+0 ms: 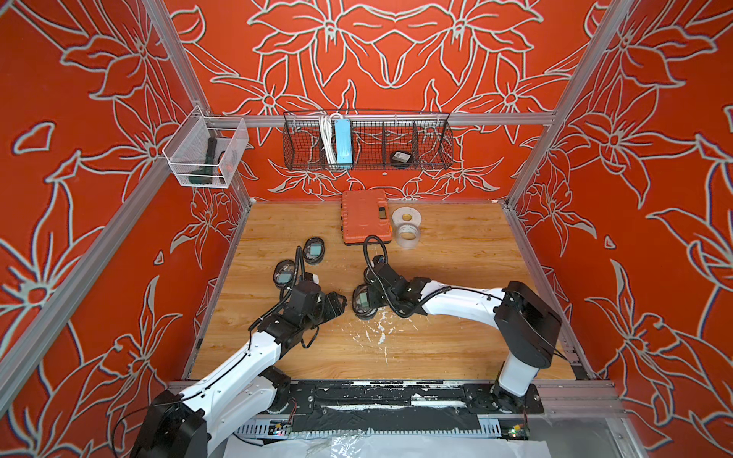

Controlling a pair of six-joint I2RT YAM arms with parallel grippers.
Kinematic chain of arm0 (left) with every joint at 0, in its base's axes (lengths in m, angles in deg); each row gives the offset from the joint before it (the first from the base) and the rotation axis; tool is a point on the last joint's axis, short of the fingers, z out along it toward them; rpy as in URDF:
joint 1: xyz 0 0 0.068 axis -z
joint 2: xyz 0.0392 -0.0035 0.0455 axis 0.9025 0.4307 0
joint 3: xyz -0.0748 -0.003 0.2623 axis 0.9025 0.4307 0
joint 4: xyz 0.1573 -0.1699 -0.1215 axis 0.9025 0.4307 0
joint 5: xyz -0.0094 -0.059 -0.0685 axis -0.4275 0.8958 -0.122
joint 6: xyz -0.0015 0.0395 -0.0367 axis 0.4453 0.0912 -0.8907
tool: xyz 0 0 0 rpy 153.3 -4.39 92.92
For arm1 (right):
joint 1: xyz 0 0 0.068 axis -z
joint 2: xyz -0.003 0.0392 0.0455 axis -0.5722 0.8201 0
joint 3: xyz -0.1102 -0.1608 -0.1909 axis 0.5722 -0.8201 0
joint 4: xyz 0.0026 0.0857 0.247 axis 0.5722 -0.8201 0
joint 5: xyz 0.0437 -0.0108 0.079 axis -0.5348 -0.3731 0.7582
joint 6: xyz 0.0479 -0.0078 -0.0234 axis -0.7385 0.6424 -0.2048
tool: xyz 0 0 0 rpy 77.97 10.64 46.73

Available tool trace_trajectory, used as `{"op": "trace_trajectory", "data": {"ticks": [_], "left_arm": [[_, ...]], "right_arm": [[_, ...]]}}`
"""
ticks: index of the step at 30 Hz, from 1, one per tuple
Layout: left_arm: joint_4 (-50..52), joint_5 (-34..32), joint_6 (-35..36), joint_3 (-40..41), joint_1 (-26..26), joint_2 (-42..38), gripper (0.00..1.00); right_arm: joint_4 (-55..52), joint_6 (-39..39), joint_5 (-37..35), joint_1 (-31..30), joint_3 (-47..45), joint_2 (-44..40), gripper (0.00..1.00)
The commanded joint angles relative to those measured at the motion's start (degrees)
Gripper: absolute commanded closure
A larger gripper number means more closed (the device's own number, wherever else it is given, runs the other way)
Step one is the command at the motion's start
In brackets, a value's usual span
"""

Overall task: Pack away charging kits
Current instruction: Close the storage bag at the center of the board.

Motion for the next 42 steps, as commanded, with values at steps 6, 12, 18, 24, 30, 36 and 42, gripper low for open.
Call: {"op": "trace_trajectory", "data": {"ticks": [6, 12, 18, 24, 30, 36, 42], "left_arm": [[10.38, -0.85, -9.18, -7.23, -0.38, -5.40, 0.14], [13.69, 2.52, -11.08, -6.94, -0.37, -9.09, 0.11], [13.77, 1.91, -10.73, -4.71, -1.34, -10.60, 0.03], [9.49, 9.12, -8.95, -3.10, -3.60, -3.98, 0.06], [7.35, 12.23, -7.51, -3.41, -3.80, 1.09, 0.09], [8.17, 8.76, -8.34, -2.58, -3.71, -2.80, 0.09], [-9.70, 11.91, -7.83, 9.12, -3.80, -10.27, 0.08]], "right_arm": [[0.31, -0.40, -2.39, 0.09, -2.94, -1.91, 0.90], [-0.86, 0.54, -5.24, 0.04, -4.10, -2.64, 0.96], [-1.16, 0.64, -6.33, 0.09, -3.92, -0.96, 1.00], [-0.66, 0.86, -5.78, 0.13, -3.21, 0.55, 1.00], [0.04, 0.78, -5.76, 0.11, -3.04, 2.00, 1.00], [0.29, 0.80, -5.63, 0.09, -2.47, 3.21, 1.00], [0.66, 0.61, -4.73, 0.04, -1.81, 4.19, 1.00]]}}
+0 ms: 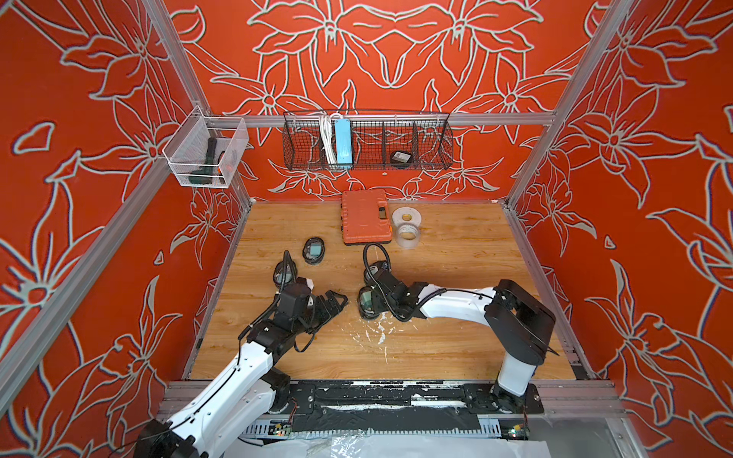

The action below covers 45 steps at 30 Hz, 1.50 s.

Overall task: Pack away charging kits
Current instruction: Close the storage bag at the center of the board.

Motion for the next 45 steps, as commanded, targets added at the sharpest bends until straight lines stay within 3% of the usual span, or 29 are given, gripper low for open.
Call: {"op": "trace_trajectory", "data": {"ticks": [1, 8, 15, 22, 38, 45], "left_arm": [[-10.38, 2.27, 0.82, 4.10, -0.39, -1.61, 0.09], [-13.26, 1.21, 3.37, 3.13, -0.39, -0.90, 0.13], [-20.62, 6.88, 3.47, 2.22, -0.47, 10.11, 0.19], [-22.36, 6.06, 4.08, 0.17, -0.47, 17.73, 0.19], [-32.90, 13.91, 4.14, -4.77, -0.47, 39.87, 0.27], [-34.07, 13.63, 3.97, -5.44, -0.47, 44.71, 0.27]], "right_arm": [[-0.39, -0.35, -0.15, 0.03, 1.06, 2.04, 1.00], [-0.36, -0.74, -1.01, 0.11, 0.82, 2.42, 1.00], [1.60, -0.99, -0.24, 0.10, -0.56, 1.79, 1.00], [3.04, -1.11, -0.24, 0.11, -1.75, 1.96, 1.00], [3.83, -1.35, 0.64, 0.09, -1.58, 3.35, 1.00], [3.96, -1.33, 0.94, 0.11, -1.51, 3.35, 1.00]]}}
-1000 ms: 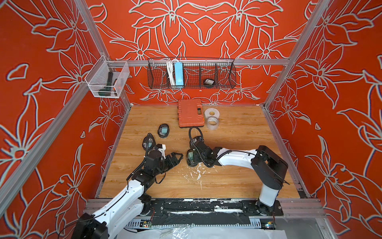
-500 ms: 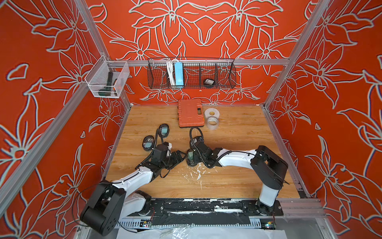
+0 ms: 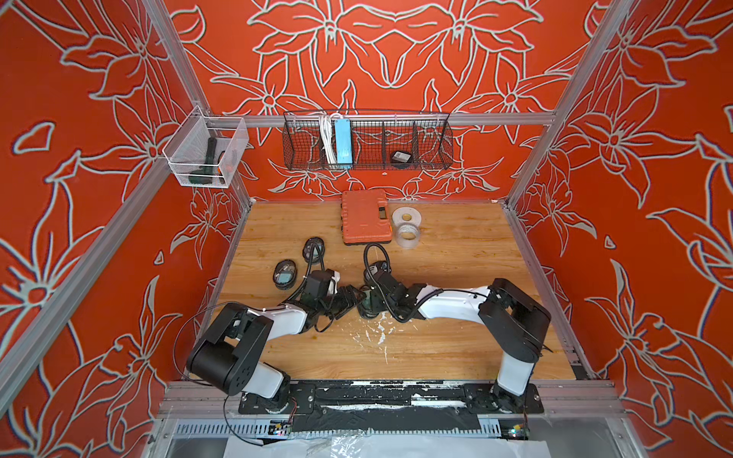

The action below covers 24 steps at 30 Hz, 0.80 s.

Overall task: Pack away charging kits
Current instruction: Close the storage bag at the center of the board.

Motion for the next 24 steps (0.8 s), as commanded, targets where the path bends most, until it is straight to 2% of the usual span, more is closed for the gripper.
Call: {"op": "trace_trajectory", "data": {"ticks": [1, 9, 24], "left_arm": [[-0.90, 0.36, 0.12, -0.24, -0.28, 2.75, 0.28], [-2.90, 1.49, -0.42, -2.16, -0.17, 9.93, 0.32], [-1.32, 1.35, 1.56, -4.44, 0.70, 18.58, 0.39]], "right_arm": [[-0.76, -1.09, 0.99, 0.11, -0.41, 1.81, 1.00], [-0.39, -0.72, 1.47, 0.11, -0.75, 1.35, 1.00], [0.21, -0.38, 2.13, 0.11, -0.75, 1.04, 1.00]]}}
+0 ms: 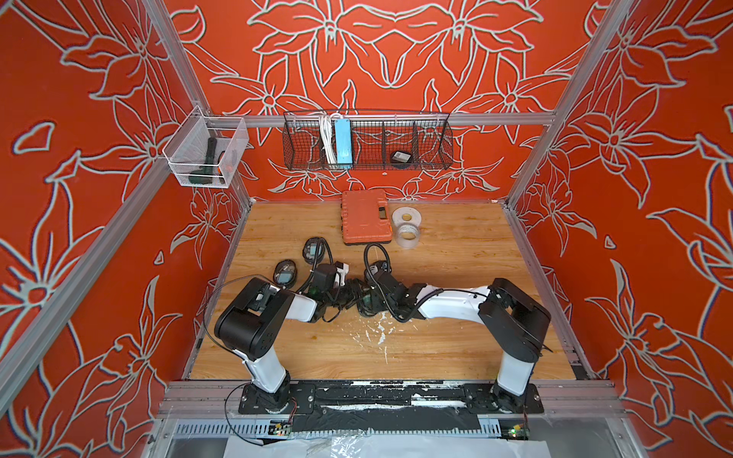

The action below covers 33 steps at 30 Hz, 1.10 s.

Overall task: Pack away charging kits
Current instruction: Close the storage bag at the center of the board, then pick up the storage bag at the center of the board.

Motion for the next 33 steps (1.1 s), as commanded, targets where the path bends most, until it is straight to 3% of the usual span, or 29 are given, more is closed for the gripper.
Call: {"op": "trace_trajectory", "data": {"ticks": [1, 6, 12, 17, 24, 33], "left_arm": [[10.06, -3.17, 1.52, 0.98, 0.90, 5.49, 0.39], [10.53, -3.82, 1.83, -0.27, 2.34, 8.77, 0.38], [10.88, -4.43, 2.34, -0.30, 3.45, 11.58, 0.47], [11.12, -4.48, 3.23, 0.82, 3.45, 12.42, 0.50], [12.56, -4.66, 4.53, 2.15, 3.45, 10.86, 0.42], [16.22, -5.21, 7.55, 3.23, 3.46, 7.07, 0.50]], "right_arm": [[0.21, -0.31, 1.54, 0.00, -0.75, 1.02, 1.00], [0.27, -0.17, 1.54, 0.00, -0.60, 0.89, 1.00], [0.30, -0.49, 1.10, 0.00, -0.73, 0.85, 1.00], [0.39, -0.58, 1.10, 0.00, -0.67, 0.77, 1.00], [-0.03, -0.46, 0.76, 0.00, -0.71, 0.54, 1.00], [1.09, 1.17, 1.36, 0.00, -1.37, -0.42, 1.00]]}}
